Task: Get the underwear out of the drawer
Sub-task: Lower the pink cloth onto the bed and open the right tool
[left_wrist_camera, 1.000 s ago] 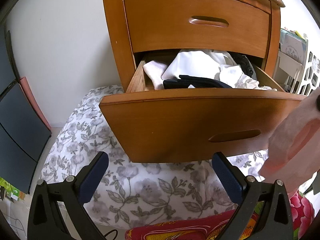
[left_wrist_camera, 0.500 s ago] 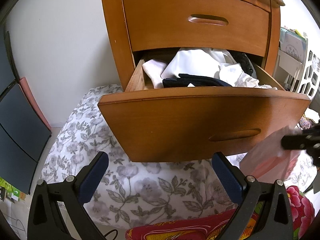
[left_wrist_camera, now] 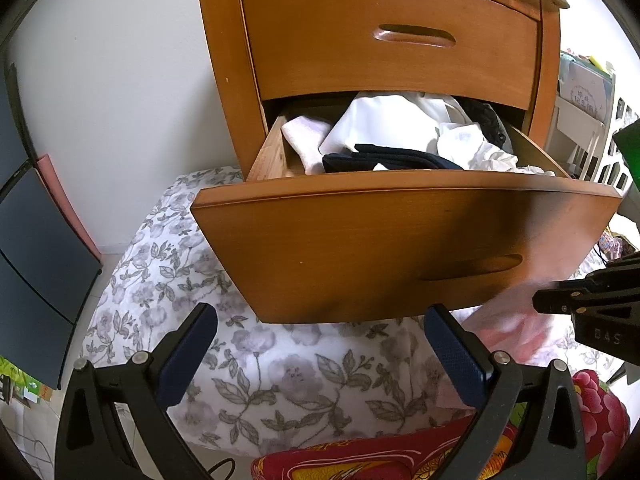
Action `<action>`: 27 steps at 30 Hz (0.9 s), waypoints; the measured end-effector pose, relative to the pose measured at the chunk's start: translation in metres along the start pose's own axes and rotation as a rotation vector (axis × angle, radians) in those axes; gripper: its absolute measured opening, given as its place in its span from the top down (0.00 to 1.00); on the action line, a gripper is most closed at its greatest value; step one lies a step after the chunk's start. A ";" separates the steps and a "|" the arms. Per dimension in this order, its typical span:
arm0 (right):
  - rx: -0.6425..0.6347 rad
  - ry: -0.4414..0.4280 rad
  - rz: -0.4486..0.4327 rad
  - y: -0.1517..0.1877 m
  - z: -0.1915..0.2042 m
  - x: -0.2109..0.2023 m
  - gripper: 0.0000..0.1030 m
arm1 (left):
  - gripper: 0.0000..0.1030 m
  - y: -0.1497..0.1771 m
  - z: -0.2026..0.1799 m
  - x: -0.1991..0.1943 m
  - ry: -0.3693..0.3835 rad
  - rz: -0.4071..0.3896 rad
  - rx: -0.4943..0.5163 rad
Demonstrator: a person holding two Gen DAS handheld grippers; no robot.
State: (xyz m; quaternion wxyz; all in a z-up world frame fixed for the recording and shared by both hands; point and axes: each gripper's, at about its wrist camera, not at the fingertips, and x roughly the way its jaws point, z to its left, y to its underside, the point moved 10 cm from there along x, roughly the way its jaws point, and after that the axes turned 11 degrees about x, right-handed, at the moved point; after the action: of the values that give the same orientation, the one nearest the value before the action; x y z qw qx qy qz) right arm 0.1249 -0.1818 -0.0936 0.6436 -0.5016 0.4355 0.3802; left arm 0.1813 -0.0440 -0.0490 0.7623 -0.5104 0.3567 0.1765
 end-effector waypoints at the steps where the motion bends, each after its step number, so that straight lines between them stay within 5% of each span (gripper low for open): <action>1: 0.001 -0.001 -0.004 -0.001 -0.001 0.000 0.89 | 0.00 0.000 0.000 0.000 0.001 0.001 0.001; 7: 0.018 -0.004 -0.004 -0.005 -0.003 0.004 0.85 | 0.00 0.001 -0.002 0.002 0.011 0.009 0.002; 11: 0.034 -0.004 -0.015 -0.004 -0.005 0.003 0.40 | 0.00 0.001 -0.001 0.003 0.018 0.011 -0.001; 27: 0.146 -0.037 -0.073 0.009 -0.024 -0.003 0.02 | 0.00 0.001 -0.002 0.009 0.022 0.027 0.011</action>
State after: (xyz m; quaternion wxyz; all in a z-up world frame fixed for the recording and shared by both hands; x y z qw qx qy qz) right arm 0.1112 -0.2035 -0.0964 0.6998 -0.4618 0.4314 0.3330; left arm 0.1866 -0.0466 -0.0566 0.7587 -0.5033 0.3728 0.1792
